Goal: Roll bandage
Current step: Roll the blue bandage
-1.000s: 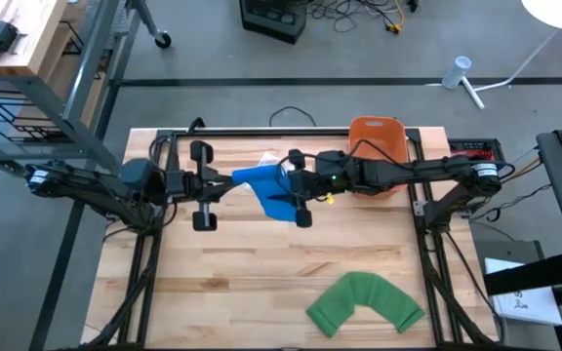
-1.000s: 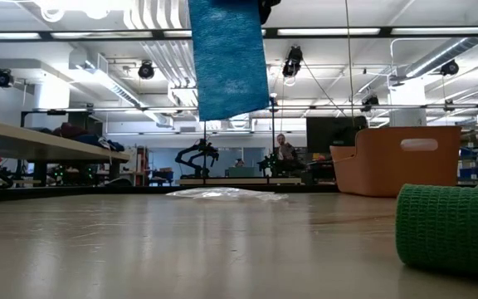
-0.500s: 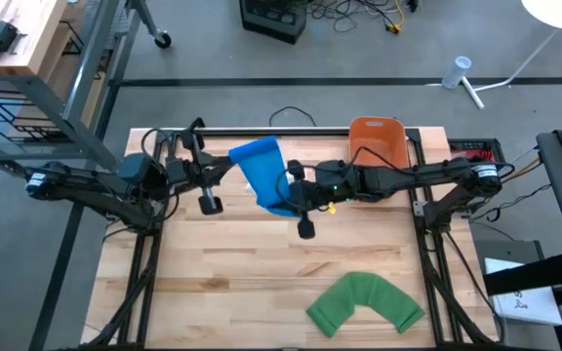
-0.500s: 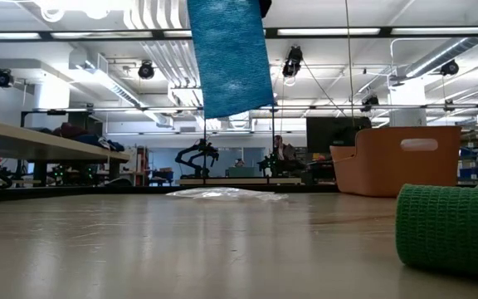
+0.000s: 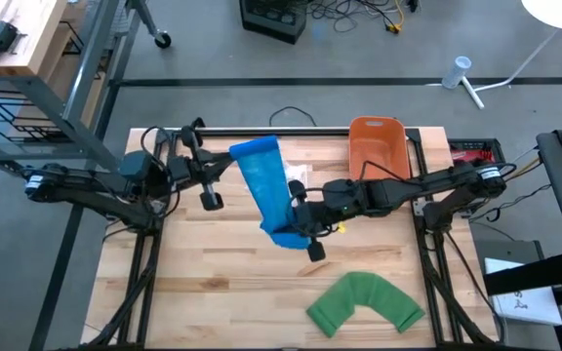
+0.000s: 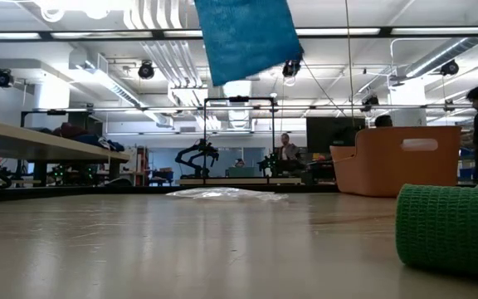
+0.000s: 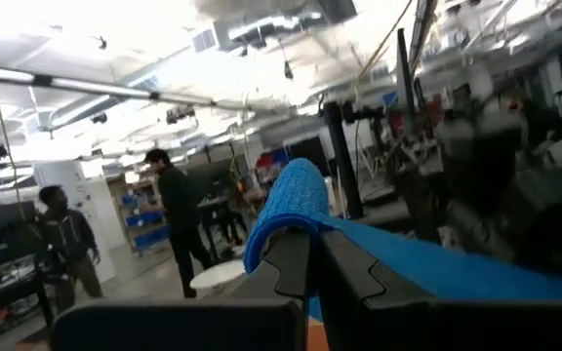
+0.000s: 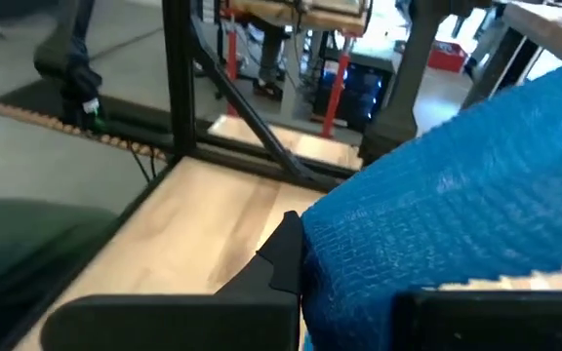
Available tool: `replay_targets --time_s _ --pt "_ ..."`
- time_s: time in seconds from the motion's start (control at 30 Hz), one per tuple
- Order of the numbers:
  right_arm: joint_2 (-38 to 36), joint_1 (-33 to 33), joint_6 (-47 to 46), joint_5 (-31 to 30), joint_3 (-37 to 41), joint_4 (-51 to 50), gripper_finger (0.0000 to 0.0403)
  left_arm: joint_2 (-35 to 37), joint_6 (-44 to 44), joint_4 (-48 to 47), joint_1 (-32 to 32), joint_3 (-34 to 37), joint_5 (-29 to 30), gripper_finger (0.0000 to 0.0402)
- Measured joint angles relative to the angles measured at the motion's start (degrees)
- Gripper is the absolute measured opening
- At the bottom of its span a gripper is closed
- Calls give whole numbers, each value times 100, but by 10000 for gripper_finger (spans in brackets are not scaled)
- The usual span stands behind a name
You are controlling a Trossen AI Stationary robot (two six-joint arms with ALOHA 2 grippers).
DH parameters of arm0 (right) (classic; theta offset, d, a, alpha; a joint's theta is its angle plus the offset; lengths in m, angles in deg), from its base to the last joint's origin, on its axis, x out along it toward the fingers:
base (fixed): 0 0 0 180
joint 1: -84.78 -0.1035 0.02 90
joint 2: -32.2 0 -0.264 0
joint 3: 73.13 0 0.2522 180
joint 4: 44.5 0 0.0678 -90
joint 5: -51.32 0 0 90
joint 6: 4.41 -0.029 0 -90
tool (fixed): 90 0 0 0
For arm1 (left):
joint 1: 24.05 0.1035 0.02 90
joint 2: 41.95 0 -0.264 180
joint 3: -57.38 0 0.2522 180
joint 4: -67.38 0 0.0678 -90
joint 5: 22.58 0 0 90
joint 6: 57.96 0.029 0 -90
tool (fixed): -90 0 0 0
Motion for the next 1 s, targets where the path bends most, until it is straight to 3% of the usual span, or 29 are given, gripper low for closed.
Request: replay_targets --time_s 0.23,1.0 --pt "-85 1 -412 734 0 534 0 -249 213 -188 30 4 475 0" --pt "-664 99 -456 691 -234 689 0 -905 198 -464 37 44 627 0"
